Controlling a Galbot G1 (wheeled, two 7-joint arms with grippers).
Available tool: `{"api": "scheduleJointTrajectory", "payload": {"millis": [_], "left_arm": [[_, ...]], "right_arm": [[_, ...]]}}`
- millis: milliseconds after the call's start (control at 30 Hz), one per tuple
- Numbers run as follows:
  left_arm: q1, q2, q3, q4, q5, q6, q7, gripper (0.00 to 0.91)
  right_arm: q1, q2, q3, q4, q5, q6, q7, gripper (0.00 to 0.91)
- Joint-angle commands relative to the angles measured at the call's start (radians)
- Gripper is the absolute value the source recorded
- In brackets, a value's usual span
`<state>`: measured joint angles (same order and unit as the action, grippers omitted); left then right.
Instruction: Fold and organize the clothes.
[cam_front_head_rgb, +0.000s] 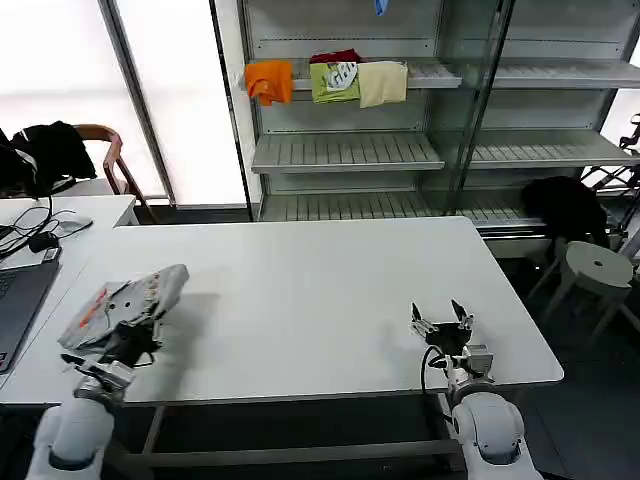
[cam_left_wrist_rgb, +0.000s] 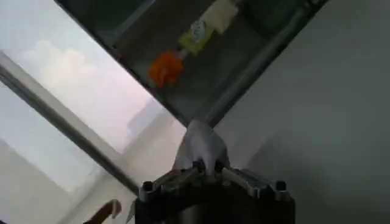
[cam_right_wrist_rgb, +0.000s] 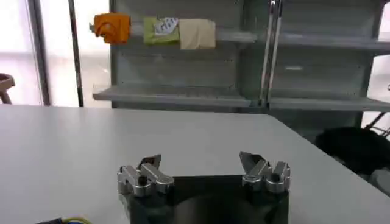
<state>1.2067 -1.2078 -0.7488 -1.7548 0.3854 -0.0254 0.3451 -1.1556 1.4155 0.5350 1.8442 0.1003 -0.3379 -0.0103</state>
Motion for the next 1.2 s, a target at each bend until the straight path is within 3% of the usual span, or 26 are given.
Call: {"api": "scheduleJointTrajectory", "payload": {"millis": [33, 300, 633, 667, 700, 933, 1200], "left_arm": [[0.036, -0.113, 0.264, -0.164, -0.141, 0.169, -0.033, 0.02], [-0.07, -0.174, 0.431, -0.069, -0.166, 0.271, -0.13, 0.02], [-0.226, -0.354, 0.562, 0.13, -0.228, 0.32, -0.285, 0.03], [-0.233, -0.36, 0.563, 0.139, -0.233, 0.327, -0.291, 0.705], [-0.239, -0.365, 0.571, 0.145, -0.248, 0.336, -0.312, 0.907], [-0.229, -0.333, 0.602, 0.063, -0.343, 0.362, -0.328, 0.907], [-0.18, -0.245, 0.605, -0.156, -0.523, 0.348, -0.272, 0.907]], "right_arm": [[0.001, 0.003, 0.011, 0.008, 0.005, -0.006, 0.0, 0.907], [0.021, 0.013, -0.012, 0.013, -0.006, -0.035, -0.001, 0.907], [0.056, 0.032, -0.062, 0.02, -0.008, -0.105, -0.005, 0.907], [0.061, 0.035, -0.065, 0.018, -0.007, -0.114, -0.006, 0.907], [0.068, 0.039, -0.07, 0.015, -0.007, -0.124, -0.008, 0.907], [0.11, 0.069, -0.099, -0.003, 0.02, -0.184, -0.023, 0.907], [0.167, 0.125, -0.137, -0.034, 0.177, -0.24, -0.003, 0.907]]}}
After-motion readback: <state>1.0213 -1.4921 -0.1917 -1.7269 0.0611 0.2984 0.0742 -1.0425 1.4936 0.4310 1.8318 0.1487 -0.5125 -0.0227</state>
